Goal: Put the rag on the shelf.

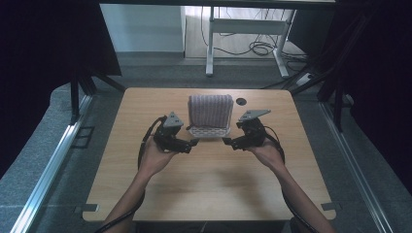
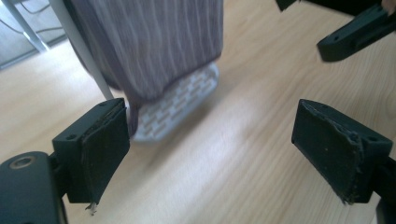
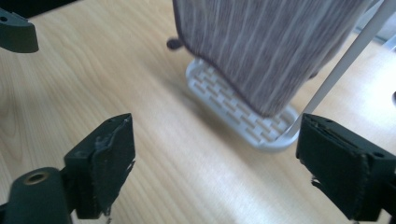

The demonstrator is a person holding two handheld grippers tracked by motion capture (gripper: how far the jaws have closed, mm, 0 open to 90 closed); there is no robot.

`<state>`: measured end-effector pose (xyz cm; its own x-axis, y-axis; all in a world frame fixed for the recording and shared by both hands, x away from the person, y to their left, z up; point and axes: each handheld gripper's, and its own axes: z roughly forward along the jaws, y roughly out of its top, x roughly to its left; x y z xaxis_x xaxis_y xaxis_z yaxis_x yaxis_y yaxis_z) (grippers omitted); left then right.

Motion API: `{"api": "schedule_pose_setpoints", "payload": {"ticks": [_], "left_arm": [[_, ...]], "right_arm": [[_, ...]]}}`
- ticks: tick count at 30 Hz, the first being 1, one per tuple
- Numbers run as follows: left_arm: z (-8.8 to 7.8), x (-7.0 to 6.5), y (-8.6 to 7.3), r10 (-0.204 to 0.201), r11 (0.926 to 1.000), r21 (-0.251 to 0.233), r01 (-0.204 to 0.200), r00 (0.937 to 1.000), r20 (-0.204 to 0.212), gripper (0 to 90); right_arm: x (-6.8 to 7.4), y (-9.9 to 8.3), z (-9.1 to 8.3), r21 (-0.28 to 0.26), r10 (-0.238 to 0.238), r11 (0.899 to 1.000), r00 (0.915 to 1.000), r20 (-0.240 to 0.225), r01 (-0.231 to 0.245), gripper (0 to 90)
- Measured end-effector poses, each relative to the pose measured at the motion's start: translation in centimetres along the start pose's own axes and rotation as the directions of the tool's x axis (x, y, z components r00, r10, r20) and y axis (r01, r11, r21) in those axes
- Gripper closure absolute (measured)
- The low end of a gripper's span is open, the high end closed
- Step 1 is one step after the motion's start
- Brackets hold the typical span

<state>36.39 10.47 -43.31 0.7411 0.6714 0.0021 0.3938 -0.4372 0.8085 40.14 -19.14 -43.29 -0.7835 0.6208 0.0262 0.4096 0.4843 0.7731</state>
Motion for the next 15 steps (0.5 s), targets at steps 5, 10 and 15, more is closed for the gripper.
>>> {"api": "schedule_pose_setpoints", "payload": {"ticks": [5,10,15], "left_arm": [[0.8,-0.4,-2.3,-0.005,0.9997,0.025,0.005,1.0000,-0.003,11.0],[1.8,-0.9,-5.1,-0.005,0.9979,0.064,0.006,0.9998,-0.018,10.9],[2.8,-1.5,-7.5,-0.015,0.9952,0.096,0.016,0.9998,-0.015,10.6]], "right_arm": [[0.5,-2.1,1.0,0.029,-0.006,1.000,1.0000,-0.007,0.007,4.9],[0.9,-3.9,2.1,0.039,-0.006,0.999,0.9998,-0.019,0.006,1.6],[1.5,-5.7,3.4,0.069,-0.014,0.998,0.9994,-0.031,0.016,0.0]]}}
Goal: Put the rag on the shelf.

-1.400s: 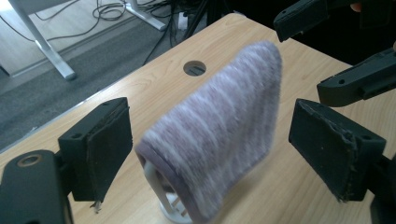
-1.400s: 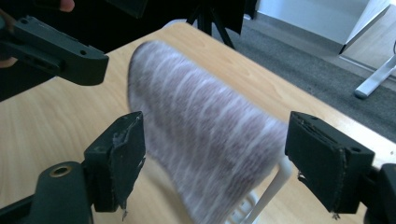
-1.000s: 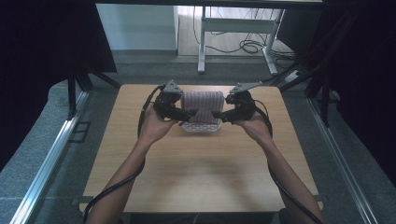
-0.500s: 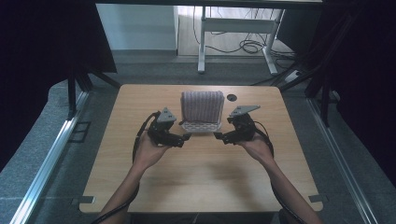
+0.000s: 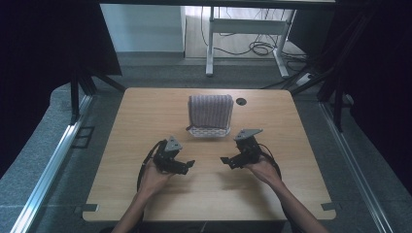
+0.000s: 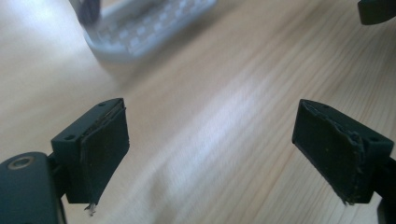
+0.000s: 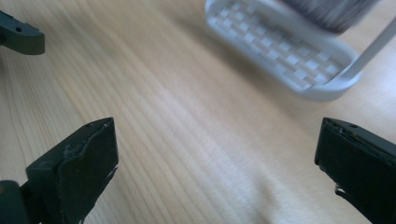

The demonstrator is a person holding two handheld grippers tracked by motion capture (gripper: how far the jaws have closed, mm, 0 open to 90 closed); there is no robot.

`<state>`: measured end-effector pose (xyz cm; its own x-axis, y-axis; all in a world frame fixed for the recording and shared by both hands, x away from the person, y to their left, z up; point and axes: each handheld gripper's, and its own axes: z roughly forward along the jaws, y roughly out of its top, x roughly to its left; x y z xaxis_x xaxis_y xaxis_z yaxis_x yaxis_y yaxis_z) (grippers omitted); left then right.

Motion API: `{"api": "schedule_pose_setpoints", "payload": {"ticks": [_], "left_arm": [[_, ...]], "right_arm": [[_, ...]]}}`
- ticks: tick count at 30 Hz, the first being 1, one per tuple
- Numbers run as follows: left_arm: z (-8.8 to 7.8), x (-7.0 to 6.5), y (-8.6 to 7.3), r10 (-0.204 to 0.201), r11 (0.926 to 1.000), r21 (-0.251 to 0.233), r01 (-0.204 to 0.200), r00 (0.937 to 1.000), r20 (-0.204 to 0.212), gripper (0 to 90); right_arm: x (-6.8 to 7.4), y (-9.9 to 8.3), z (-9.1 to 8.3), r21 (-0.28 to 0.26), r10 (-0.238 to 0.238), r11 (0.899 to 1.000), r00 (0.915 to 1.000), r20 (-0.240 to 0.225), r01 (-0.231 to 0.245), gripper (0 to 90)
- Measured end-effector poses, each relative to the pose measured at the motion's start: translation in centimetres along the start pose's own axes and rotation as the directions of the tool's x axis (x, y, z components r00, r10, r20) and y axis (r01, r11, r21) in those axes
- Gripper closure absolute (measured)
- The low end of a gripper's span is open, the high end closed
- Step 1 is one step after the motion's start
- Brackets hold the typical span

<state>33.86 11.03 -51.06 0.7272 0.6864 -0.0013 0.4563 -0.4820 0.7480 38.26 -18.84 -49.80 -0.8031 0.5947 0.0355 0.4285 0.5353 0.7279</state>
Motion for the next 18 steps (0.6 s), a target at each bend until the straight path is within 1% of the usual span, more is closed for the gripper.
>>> {"api": "schedule_pose_setpoints", "payload": {"ticks": [1,2,3,4,5,6,7,8,10,11,12,13,18], "left_arm": [[0.2,-0.1,-0.4,0.002,1.0000,0.008,-0.002,1.0000,-0.006,10.6],[0.2,-0.1,-0.4,0.002,1.0000,0.008,-0.002,1.0000,-0.006,10.5],[0.6,-0.3,-1.1,0.005,0.9996,0.027,-0.005,1.0000,-0.007,10.5],[0.7,-0.3,-1.3,0.007,0.9994,0.034,-0.007,0.9999,-0.011,10.4],[0.7,-0.3,-1.6,0.000,0.9994,0.033,0.000,0.9999,-0.011,10.4],[0.7,-0.3,-1.6,0.000,0.9994,0.033,0.000,0.9999,-0.011,10.5],[0.9,-0.3,-2.2,-0.017,0.9993,0.034,0.017,0.9999,0.001,10.5],[1.0,-0.3,-2.4,-0.016,0.9987,0.047,0.016,0.9999,0.000,10.5],[1.3,-0.2,-2.7,-0.008,0.9970,0.077,0.010,0.9997,-0.023,10.4],[1.6,-0.2,-3.0,-0.011,0.9956,0.093,0.013,0.9996,-0.028,10.6],[1.6,0.0,-3.1,-0.042,0.9949,0.092,0.043,0.9991,-0.007,10.2],[1.6,0.1,-3.1,-0.050,0.9944,0.092,0.051,0.9986,-0.021,10.9],[1.6,0.1,-3.1,-0.049,0.9940,0.097,0.051,0.9985,-0.023,9.7]], "right_arm": [[0.1,-0.3,0.3,0.007,-0.002,1.000,1.0000,-0.003,0.002,0.0],[0.1,-0.3,0.3,0.007,-0.002,1.000,1.0000,-0.003,0.002,0.0],[0.4,-1.1,1.2,0.030,-0.009,1.000,0.9999,-0.009,0.009,0.0],[0.5,-1.3,1.4,0.034,-0.011,0.999,0.9999,-0.009,0.011,0.0],[0.6,-1.6,1.8,0.034,-0.010,0.999,0.9999,-0.007,0.011,0.0],[0.6,-1.6,1.8,0.034,-0.010,0.999,0.9999,-0.007,0.011,0.0],[0.9,-2.1,2.6,0.051,-0.012,0.999,0.9999,-0.006,0.012,0.0],[1.0,-2.4,3.1,0.058,-0.018,0.998,0.9998,-0.004,0.019,0.0],[1.2,-2.7,3.8,0.069,-0.023,0.997,0.9997,0.002,0.023,0.0],[1.3,-2.8,4.0,0.050,-0.034,0.998,0.9992,0.019,0.033,0.0],[1.3,-2.8,4.1,0.050,-0.030,0.998,0.9993,0.021,0.028,0.0],[1.3,-2.8,4.1,0.050,-0.029,0.998,0.9993,0.023,0.028,0.0],[1.4,-2.8,4.1,0.050,-0.028,0.998,0.9993,0.024,0.026,0.0]]}}
